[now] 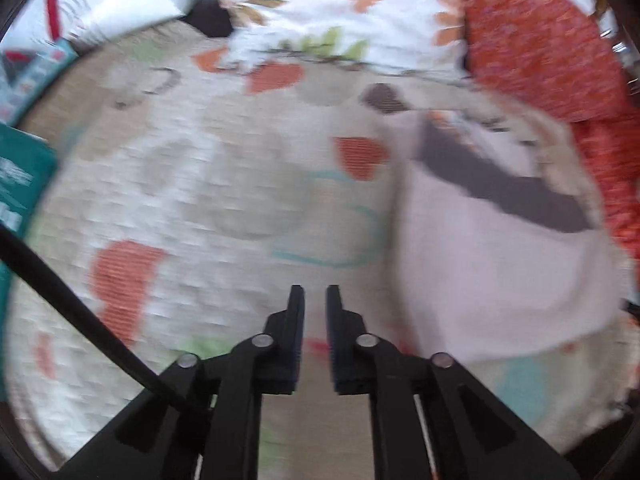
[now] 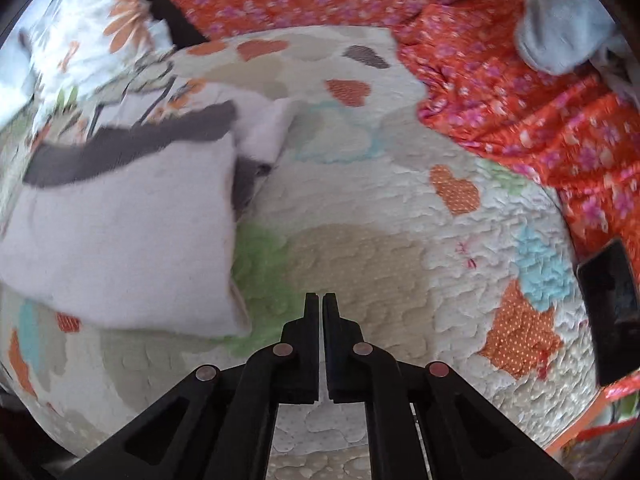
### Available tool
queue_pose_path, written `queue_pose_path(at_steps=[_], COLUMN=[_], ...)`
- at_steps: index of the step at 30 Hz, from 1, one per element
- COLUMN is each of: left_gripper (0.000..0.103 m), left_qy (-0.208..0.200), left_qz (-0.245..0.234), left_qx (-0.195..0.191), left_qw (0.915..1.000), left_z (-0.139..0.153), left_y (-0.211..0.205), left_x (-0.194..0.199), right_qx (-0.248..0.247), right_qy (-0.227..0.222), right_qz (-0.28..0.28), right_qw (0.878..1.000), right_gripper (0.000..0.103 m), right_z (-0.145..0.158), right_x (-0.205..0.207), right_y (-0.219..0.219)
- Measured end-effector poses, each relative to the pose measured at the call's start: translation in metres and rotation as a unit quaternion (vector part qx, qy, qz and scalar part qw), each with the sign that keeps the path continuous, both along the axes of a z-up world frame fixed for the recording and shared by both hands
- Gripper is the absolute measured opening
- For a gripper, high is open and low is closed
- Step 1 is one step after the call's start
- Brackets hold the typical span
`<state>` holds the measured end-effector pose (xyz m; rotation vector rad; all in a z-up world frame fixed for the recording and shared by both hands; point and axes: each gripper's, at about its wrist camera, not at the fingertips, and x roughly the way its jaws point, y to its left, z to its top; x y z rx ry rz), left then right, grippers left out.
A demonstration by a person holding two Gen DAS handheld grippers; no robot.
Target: Fold small clothes
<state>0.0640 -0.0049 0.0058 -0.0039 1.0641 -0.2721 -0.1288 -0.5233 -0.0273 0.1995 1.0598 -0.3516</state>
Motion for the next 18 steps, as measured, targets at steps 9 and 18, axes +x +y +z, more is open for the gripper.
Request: queue_pose_path(at_steps=[9,18], left_gripper=[0.023,0.023], left_qy=[0.064,0.045], left_qz=[-0.042,-0.055], left_qx=[-0.071,-0.110], left_qw=[0.9945,0.9914], left_z=[-0.028,-0.018], left_y=[-0.021,-0.020], left_x=[-0.005,-0.019], right_qx=[-0.016,-0.018], right_qy=[0.006,0.018], right_qz=[0.025,0.044], right_qw=[1.000,0.999], right_gripper=[0.003,0.003], right_z=[-0.003,-0.013], right_x=[0.013,0.020], right_y=[0.017,0.024])
